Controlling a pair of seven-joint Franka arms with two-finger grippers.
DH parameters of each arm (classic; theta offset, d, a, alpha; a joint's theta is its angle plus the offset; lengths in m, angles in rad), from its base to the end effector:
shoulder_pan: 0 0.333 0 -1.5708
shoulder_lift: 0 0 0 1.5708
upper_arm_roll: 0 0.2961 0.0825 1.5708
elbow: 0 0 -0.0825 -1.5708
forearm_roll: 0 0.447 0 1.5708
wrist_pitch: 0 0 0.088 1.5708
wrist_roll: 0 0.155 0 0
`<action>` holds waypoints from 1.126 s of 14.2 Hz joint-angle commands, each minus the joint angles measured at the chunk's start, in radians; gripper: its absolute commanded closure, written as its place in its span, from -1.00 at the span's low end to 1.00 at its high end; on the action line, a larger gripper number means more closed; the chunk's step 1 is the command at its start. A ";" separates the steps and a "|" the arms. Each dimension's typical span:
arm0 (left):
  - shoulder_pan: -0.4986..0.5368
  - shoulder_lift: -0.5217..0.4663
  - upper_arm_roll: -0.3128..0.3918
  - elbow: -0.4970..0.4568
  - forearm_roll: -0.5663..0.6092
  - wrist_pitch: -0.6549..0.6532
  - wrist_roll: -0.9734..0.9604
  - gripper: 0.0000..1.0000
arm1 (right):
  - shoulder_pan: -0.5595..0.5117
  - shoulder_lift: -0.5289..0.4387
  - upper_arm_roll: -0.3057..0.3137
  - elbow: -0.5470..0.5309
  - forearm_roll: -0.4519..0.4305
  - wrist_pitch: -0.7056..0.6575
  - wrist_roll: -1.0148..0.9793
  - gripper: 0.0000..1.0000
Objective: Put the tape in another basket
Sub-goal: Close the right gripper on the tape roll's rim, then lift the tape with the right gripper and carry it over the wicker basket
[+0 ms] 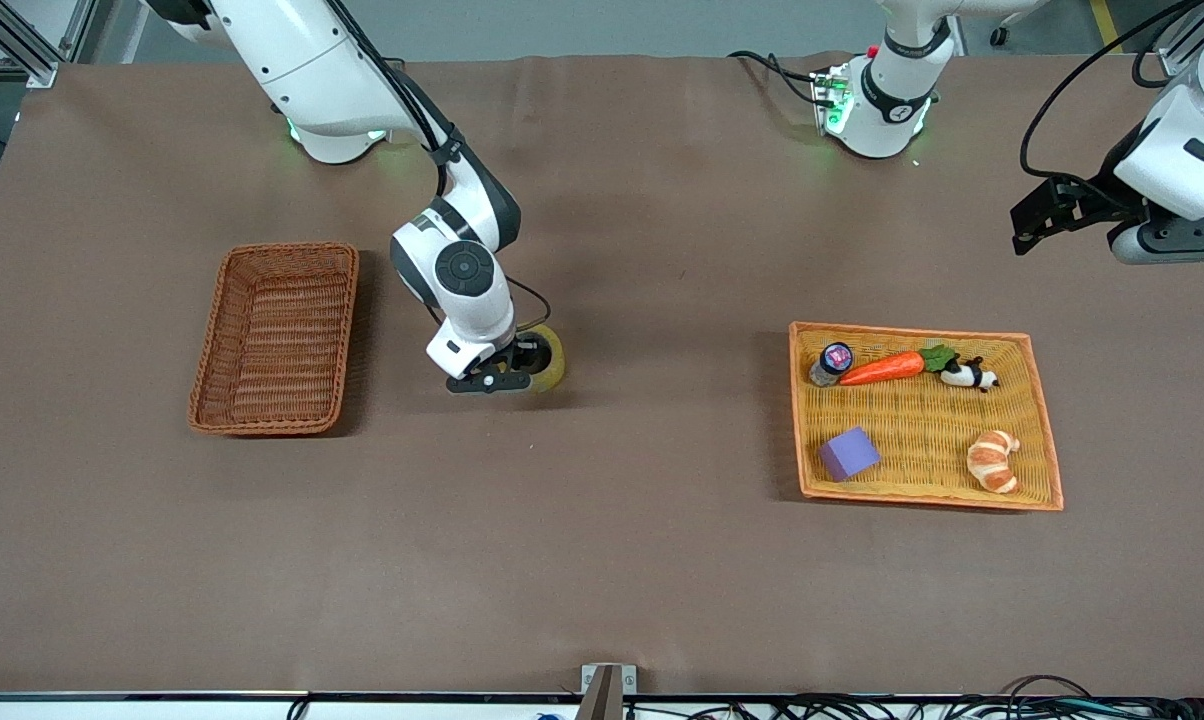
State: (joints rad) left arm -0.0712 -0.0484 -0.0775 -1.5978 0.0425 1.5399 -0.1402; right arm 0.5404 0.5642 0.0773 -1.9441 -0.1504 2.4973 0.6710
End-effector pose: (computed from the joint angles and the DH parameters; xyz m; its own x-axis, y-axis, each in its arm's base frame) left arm 0.5940 -0.0831 0.5690 1.0000 -0.0072 -0.0031 -0.0073 -0.9989 -0.0471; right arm 0.5268 0.3738 0.0727 0.9982 0.0560 0.0219 0.0550 -0.9975 0.0438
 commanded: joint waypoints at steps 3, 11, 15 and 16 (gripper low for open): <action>0.002 -0.018 -0.005 -0.011 -0.021 0.003 0.021 -1.00 | -0.045 -0.039 0.013 0.055 -0.020 -0.122 0.041 0.99; 0.002 -0.008 -0.005 0.004 -0.023 0.006 0.024 -1.00 | -0.379 -0.377 0.010 0.061 -0.011 -0.606 -0.452 0.99; 0.001 -0.010 -0.005 0.006 -0.036 0.000 0.040 -1.00 | -0.488 -0.513 -0.051 -0.204 -0.012 -0.418 -0.668 0.99; 0.002 -0.010 -0.005 0.007 -0.036 0.000 0.040 -1.00 | -0.488 -0.544 -0.098 -0.302 -0.012 -0.319 -0.720 0.99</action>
State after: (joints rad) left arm -0.0773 -0.0484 -0.0806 -1.5965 0.0286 1.5434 -0.1299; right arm 0.0475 0.1318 0.0244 -2.0327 -0.1532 2.0342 0.0152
